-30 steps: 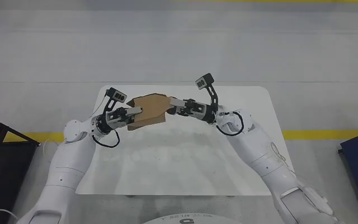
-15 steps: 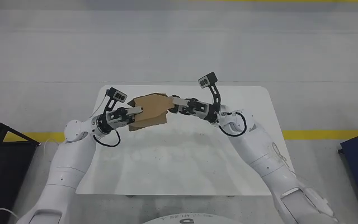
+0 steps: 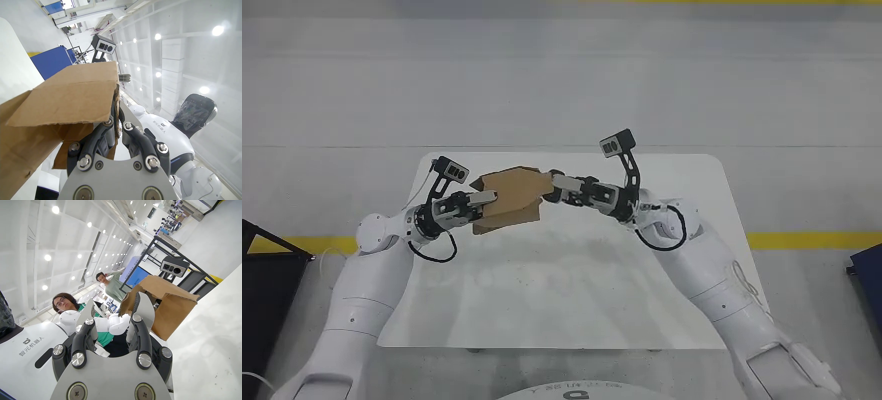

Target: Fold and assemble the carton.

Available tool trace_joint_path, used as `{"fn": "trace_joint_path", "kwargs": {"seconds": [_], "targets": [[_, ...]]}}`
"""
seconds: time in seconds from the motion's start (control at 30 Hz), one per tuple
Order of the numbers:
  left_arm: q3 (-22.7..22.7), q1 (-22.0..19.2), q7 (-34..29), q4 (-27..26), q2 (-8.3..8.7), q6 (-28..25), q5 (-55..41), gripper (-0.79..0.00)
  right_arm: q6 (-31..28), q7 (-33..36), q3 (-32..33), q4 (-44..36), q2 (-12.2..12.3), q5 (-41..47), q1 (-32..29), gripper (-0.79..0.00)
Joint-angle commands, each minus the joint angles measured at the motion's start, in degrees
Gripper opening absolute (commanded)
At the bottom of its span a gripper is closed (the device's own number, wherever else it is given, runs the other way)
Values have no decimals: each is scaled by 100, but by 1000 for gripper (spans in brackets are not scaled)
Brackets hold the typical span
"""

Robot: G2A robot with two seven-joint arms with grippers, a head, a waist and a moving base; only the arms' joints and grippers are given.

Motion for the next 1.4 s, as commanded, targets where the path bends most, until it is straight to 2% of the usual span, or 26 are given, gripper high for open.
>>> {"fn": "trace_joint_path", "kwargs": {"seconds": [0.0,0.7,0.87,0.97,1.1,1.37], "targets": [[-3,5,-3,-4,1,1,-2,-785,52,20,-50,68,-17,38,73,-379],[-4,6,-3,-6,2,1,-2,-785,-6,260,-191,440,-138,490,426,-379],[-4,6,-3,-6,2,1,-2,-785,262,480,-304,587,-168,619,514,-372],[-4,6,-3,-6,2,1,-2,-785,487,720,-394,739,-190,716,611,-317],[-4,6,-3,-6,2,1,-2,-785,612,897,-458,937,-222,856,713,-339],[-4,6,-3,-6,2,1,-2,-785,602,988,-564,1125,-287,919,816,-332]]}}
